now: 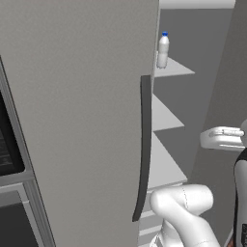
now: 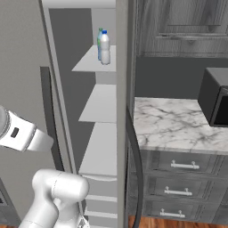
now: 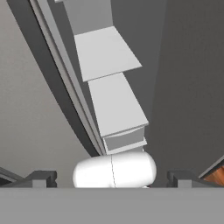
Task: Take the bottled waters from the counter and place them in the freezer to freeze. Close the freezer door after placing the bottles.
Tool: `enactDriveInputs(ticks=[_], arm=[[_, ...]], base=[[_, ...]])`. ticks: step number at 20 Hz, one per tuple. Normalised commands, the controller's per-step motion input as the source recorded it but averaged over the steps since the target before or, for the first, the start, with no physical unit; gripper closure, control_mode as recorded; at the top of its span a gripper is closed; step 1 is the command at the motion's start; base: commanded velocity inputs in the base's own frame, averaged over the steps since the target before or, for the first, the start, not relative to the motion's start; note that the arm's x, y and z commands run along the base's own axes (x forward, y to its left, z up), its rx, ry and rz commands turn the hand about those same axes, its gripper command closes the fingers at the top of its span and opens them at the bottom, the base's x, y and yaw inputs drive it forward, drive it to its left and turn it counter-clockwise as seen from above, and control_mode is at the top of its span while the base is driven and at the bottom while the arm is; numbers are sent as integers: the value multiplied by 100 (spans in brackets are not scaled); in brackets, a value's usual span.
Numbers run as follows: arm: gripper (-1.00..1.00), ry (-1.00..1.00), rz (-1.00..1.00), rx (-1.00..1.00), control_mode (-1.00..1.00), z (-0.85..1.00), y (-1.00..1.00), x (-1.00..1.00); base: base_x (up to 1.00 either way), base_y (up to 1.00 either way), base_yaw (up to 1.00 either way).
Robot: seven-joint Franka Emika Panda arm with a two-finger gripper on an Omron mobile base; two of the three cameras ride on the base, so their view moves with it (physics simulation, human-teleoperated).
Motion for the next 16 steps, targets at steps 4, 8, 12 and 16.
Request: enactDriveInputs(ticks=[4,8,12,16], arm=[[-100,0,0,0,-100,0,0,0],[-100,0,0,0,-100,-1,0,-2],[-100,0,0,0,100,0,0,0],[-100,0,0,0,100,0,0,0]], base=[[0,0,0],[0,0,0],[-21,0,0],[-33,0,0]])
